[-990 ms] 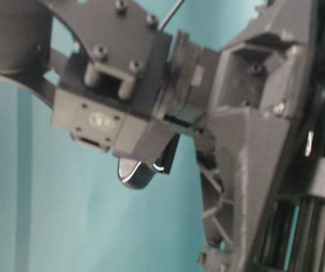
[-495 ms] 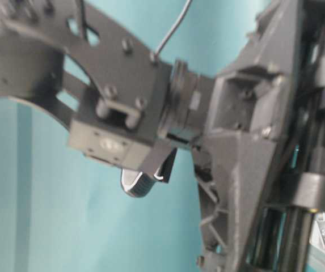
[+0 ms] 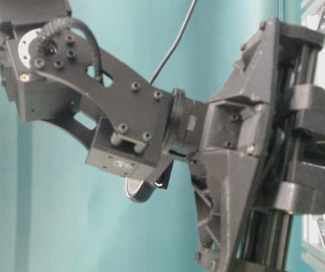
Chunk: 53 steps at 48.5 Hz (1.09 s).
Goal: Move the cable alternately left and right between 8 closely spaced pins so it hooks onto each one.
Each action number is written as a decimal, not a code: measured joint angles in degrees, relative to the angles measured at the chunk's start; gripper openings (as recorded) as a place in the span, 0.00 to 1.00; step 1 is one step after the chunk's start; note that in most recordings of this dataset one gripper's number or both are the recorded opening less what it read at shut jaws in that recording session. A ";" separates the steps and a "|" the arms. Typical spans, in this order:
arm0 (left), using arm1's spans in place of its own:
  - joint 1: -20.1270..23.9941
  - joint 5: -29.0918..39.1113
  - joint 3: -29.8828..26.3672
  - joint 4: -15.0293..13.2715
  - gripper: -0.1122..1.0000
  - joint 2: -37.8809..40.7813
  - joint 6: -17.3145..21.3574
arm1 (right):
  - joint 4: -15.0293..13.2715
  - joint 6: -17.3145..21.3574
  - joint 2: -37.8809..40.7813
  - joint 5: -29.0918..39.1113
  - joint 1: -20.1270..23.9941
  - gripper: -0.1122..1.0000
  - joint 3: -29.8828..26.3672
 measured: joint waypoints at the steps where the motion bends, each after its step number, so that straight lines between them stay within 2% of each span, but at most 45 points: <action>1: 0.00 0.00 0.00 -0.09 0.69 0.00 0.00 | 0.00 0.00 0.00 0.00 0.00 0.23 -0.09; 53: 0.00 0.09 0.00 -0.09 0.69 -0.09 0.00 | 0.00 -0.62 -0.09 -0.70 -0.09 0.23 -0.09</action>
